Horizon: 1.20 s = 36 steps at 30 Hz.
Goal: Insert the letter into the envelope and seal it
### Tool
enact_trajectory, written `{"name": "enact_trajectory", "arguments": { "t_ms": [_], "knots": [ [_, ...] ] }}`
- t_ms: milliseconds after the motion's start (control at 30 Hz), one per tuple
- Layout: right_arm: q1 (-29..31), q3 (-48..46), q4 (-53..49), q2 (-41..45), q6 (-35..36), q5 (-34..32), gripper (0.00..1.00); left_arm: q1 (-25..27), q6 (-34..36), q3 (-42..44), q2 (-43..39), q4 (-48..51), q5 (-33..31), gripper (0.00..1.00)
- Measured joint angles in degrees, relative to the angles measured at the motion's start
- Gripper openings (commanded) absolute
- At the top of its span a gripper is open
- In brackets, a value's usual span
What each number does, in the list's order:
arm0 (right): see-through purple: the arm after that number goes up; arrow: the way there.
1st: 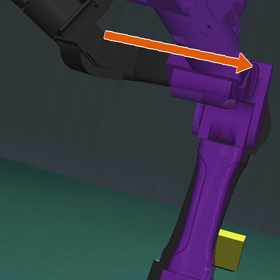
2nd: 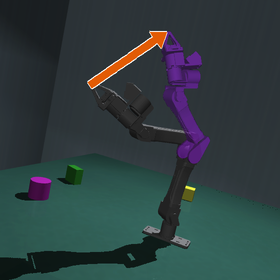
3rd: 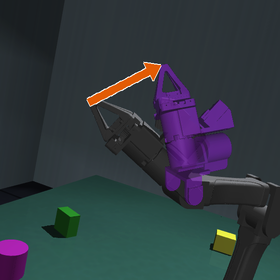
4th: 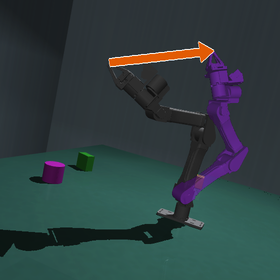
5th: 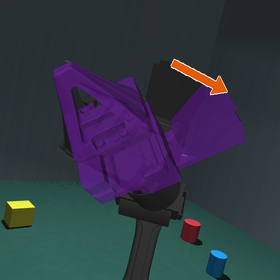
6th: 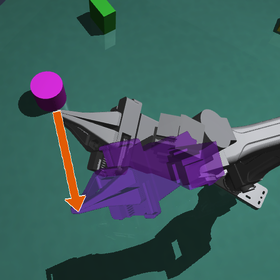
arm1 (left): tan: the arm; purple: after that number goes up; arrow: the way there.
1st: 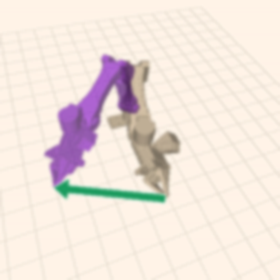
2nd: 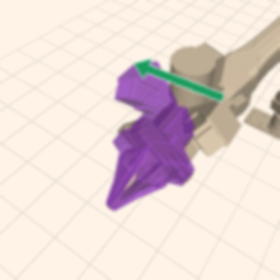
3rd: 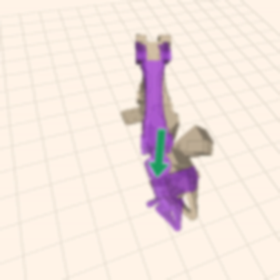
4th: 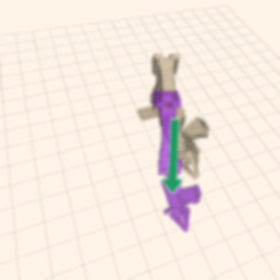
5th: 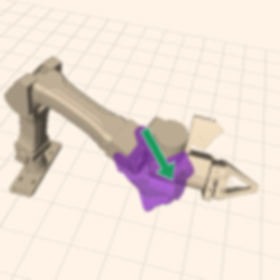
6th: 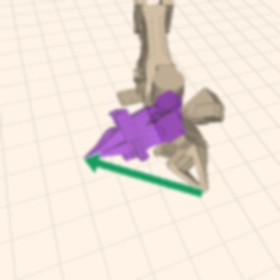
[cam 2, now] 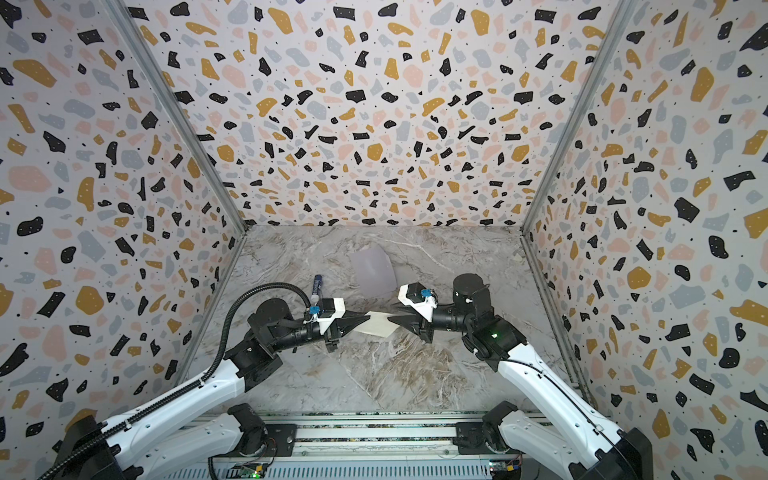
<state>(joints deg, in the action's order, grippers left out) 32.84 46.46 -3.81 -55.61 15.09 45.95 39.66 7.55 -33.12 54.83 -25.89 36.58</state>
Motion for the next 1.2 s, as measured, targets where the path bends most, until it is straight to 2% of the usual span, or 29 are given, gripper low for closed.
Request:
{"name": "enact_trajectory", "arguments": {
  "t_ms": [133, 300, 533, 600, 733, 833, 900, 1067, 1200],
  "knots": [
    [0.0, 0.0, 0.0, -1.6, -0.5, 1.9, 0.30, 0.0, -0.9, 0.1, 0.0, -0.5, 0.5, 0.00],
    [0.0, 0.0, 0.4, -2.4, -0.9, 2.9, 0.16, 0.0, -1.1, 0.1, 0.2, -1.0, 0.5, 0.00],
    [0.0, 0.5, 0.5, -3.0, -0.9, 3.2, 0.02, 0.0, -1.2, 0.1, 0.2, -1.2, 0.5, 0.00],
    [0.0, 0.5, 0.4, -3.1, -0.8, 3.1, 0.02, 0.0, -1.2, 0.1, 0.2, -1.3, 0.5, 0.00],
    [0.0, 0.6, 0.3, -3.3, -0.5, 2.5, 0.14, -0.1, -1.2, 0.1, 0.2, -1.2, 0.0, 0.00],
    [0.0, 0.6, -0.2, -3.3, 0.0, 1.2, 0.15, -0.2, -1.2, 0.1, 0.0, -1.2, -1.2, 0.00],
    [0.0, 0.6, -0.6, -3.2, 0.2, 0.3, 0.13, -0.4, -1.2, 0.1, -0.3, -1.1, -1.7, 0.00],
    [0.0, 0.6, -0.7, -3.2, 0.5, -0.9, 0.00, -1.4, -1.2, 0.1, -1.2, -1.0, -2.1, 0.00],
    [0.0, 0.6, -0.9, -3.2, 0.7, -1.0, 0.01, -1.5, -1.2, 0.1, -1.2, -0.7, -2.2, 0.00]
  ]
}}
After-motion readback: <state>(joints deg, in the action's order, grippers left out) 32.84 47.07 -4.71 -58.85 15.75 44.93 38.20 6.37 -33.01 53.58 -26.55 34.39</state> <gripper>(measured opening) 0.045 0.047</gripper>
